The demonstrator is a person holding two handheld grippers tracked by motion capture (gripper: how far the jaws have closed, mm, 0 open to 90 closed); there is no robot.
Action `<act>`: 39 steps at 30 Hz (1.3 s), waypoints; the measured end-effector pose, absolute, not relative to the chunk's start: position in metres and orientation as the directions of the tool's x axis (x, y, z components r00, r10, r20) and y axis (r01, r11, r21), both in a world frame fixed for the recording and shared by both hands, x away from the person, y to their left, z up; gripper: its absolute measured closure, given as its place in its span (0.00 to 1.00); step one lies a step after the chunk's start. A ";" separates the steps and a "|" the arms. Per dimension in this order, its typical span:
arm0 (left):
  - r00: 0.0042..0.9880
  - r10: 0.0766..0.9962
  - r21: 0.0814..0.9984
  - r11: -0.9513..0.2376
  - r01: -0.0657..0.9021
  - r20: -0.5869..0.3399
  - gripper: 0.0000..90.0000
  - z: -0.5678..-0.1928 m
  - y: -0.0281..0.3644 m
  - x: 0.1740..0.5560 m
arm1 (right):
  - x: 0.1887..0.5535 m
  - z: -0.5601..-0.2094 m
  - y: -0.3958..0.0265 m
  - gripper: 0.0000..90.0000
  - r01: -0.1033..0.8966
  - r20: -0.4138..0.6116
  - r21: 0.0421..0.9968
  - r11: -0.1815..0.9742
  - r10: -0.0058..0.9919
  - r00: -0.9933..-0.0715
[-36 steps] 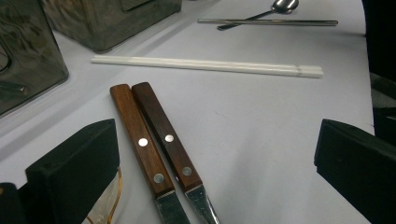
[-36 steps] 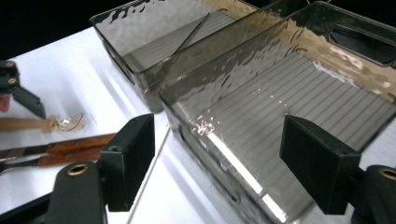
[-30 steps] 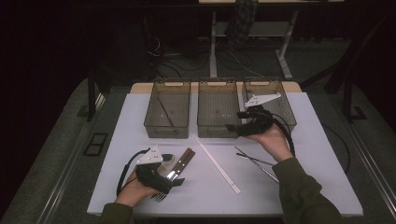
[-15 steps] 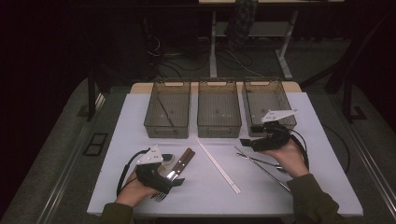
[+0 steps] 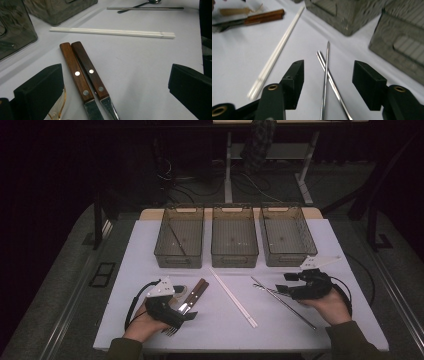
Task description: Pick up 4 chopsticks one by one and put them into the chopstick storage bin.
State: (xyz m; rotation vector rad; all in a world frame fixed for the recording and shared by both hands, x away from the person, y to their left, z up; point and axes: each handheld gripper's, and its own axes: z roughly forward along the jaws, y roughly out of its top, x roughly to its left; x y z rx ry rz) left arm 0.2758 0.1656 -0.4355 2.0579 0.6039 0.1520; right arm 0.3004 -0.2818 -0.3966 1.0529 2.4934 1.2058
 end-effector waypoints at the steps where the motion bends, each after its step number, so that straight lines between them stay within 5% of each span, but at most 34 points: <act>1: 0.870 0.475 0.832 -0.424 0.357 -0.131 0.00 -0.435 0.166 0.276 | 0.297 -0.397 -0.284 0.50 0.523 0.135 0.740 0.423 0.668 -0.732; 13: 0.869 0.478 0.829 -0.431 0.357 -0.126 0.00 -0.435 0.166 0.275 | 0.265 -0.413 -0.312 0.72 0.562 0.140 0.692 0.453 0.680 -0.720; 39: 0.872 0.474 0.827 -0.436 0.354 -0.123 0.00 -0.435 0.164 0.275 | 0.260 -0.441 -0.297 0.93 0.579 0.061 0.587 0.565 0.682 -0.728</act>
